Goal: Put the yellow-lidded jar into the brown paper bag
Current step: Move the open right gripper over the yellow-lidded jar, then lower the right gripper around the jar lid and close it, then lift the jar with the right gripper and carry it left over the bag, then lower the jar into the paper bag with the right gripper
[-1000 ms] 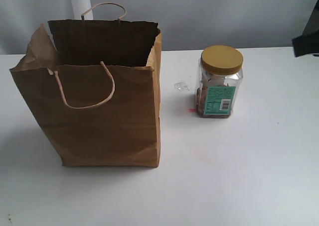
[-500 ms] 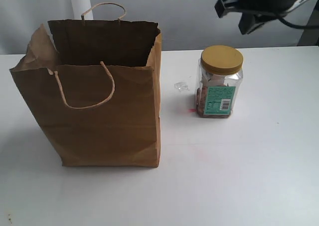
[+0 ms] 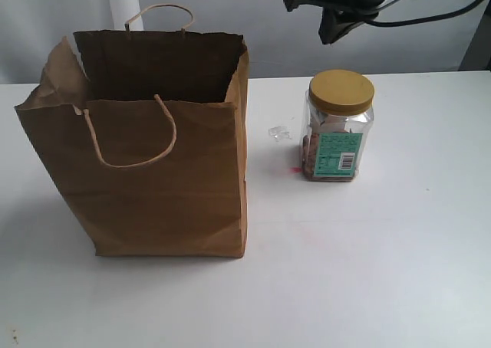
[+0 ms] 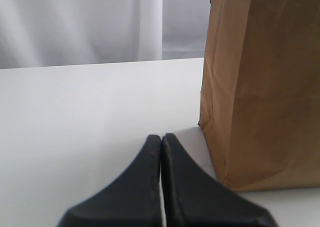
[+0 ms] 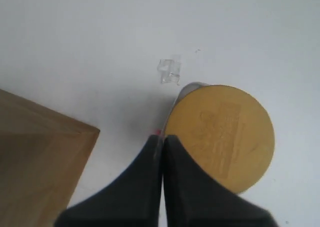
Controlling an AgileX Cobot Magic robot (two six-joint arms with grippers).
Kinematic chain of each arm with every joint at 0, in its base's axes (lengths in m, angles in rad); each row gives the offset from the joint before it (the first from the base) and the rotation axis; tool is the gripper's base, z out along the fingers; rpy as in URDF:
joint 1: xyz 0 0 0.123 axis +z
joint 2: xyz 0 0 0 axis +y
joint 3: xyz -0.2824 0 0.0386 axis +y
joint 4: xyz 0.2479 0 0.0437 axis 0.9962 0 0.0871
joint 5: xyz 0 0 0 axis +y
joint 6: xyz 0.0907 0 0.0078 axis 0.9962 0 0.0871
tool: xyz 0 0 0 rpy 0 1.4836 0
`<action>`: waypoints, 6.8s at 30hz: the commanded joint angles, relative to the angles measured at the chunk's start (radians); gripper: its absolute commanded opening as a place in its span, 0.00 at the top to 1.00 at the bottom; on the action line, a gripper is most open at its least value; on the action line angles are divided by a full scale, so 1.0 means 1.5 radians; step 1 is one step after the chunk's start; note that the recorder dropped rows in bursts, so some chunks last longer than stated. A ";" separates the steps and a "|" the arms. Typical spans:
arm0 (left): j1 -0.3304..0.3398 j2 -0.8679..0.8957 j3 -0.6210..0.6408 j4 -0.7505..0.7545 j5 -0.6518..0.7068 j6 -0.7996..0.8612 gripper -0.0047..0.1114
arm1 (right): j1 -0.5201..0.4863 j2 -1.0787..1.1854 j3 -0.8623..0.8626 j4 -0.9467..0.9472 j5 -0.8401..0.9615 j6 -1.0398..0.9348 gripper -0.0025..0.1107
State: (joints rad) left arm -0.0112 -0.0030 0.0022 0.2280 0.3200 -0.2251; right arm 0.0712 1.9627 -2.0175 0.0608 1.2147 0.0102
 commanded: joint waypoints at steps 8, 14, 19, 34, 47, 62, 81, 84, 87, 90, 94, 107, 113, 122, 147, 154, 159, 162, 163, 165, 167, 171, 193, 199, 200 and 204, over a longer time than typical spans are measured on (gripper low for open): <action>-0.003 0.002 -0.001 -0.003 -0.006 -0.003 0.95 | -0.002 -0.001 -0.006 -0.084 0.004 -0.007 0.39; -0.003 0.002 -0.001 -0.003 -0.006 -0.003 0.95 | -0.002 -0.001 -0.006 -0.080 0.004 -0.002 0.05; -0.003 0.002 -0.001 -0.003 -0.006 -0.003 0.95 | -0.002 -0.001 -0.006 -0.080 0.004 -0.003 0.05; -0.003 0.002 -0.001 -0.003 -0.006 -0.003 0.95 | -0.002 0.044 -0.002 -0.098 0.004 0.170 0.05; -0.003 0.002 -0.001 -0.003 -0.006 -0.003 0.95 | -0.002 0.107 -0.002 -0.113 0.004 0.193 0.05; -0.003 0.002 -0.001 -0.003 -0.006 -0.003 0.95 | -0.002 0.153 -0.002 -0.128 0.004 0.204 0.05; -0.003 0.002 -0.001 -0.003 -0.006 -0.003 0.95 | -0.002 0.163 -0.002 -0.147 0.004 0.211 0.40; -0.003 0.002 -0.001 -0.003 -0.006 -0.003 0.95 | -0.002 0.163 -0.002 -0.168 0.004 0.228 0.70; -0.003 0.002 -0.001 -0.003 -0.006 -0.003 0.95 | -0.002 0.163 -0.002 -0.175 0.004 0.225 0.96; -0.003 0.002 -0.001 -0.003 -0.006 -0.003 0.95 | -0.002 0.160 -0.002 -0.175 0.004 0.221 0.98; -0.003 0.002 -0.001 -0.003 -0.006 -0.003 0.95 | -0.002 0.139 -0.002 -0.175 0.004 0.202 0.98; -0.003 0.002 -0.001 -0.003 -0.006 -0.003 0.95 | -0.001 -0.023 -0.002 -0.207 0.004 0.163 0.98; -0.003 0.002 -0.001 -0.003 -0.006 -0.003 0.95 | -0.001 -0.108 -0.002 -0.178 0.004 0.148 0.98; -0.003 0.002 -0.001 -0.003 -0.006 -0.003 0.95 | 0.007 -0.217 -0.002 -0.001 -0.083 0.032 0.98; -0.003 0.002 -0.001 -0.003 -0.006 -0.003 0.95 | 0.261 -0.150 -0.002 0.147 -0.365 -0.356 0.98; -0.003 0.002 -0.001 -0.003 -0.006 -0.003 0.95 | 0.261 -0.127 -0.002 0.185 -0.340 -0.394 0.98; -0.003 0.002 -0.001 -0.003 -0.006 -0.003 0.95 | 0.261 -0.109 -0.002 0.203 -0.317 -0.403 0.98; -0.003 0.002 -0.001 -0.003 -0.006 -0.003 0.95 | 0.261 -0.094 -0.002 0.205 -0.308 -0.403 0.98; -0.003 0.002 -0.001 -0.003 -0.006 -0.003 0.95 | 0.261 -0.084 -0.002 0.205 -0.307 -0.403 0.98; -0.003 0.002 -0.001 -0.003 -0.006 -0.003 0.95 | 0.261 -0.072 -0.002 0.211 -0.304 -0.403 0.98; -0.003 0.002 -0.001 -0.003 -0.006 -0.003 0.95 | 0.261 -0.058 -0.002 0.223 -0.296 -0.403 0.98; -0.003 0.002 -0.001 -0.003 -0.006 -0.003 0.95 | 0.261 -0.031 -0.002 0.228 -0.290 -0.400 0.98; -0.003 0.002 -0.001 -0.003 -0.006 -0.003 0.95 | 0.233 0.110 -0.002 0.219 -0.236 -0.371 0.98; -0.003 0.002 -0.001 -0.003 -0.006 -0.003 0.95 | 0.230 0.140 -0.002 0.214 -0.211 -0.371 0.98; -0.003 0.002 -0.001 -0.003 -0.006 -0.003 0.95 | 0.230 0.148 -0.002 0.212 -0.206 -0.371 0.98; -0.003 0.002 -0.001 -0.003 -0.006 -0.003 0.95 | 0.230 0.176 -0.002 0.207 -0.194 -0.371 0.98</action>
State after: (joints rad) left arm -0.0112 -0.0030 0.0022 0.2280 0.3200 -0.2251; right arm 0.4191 2.2151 -2.0161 0.3746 0.9210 -0.5501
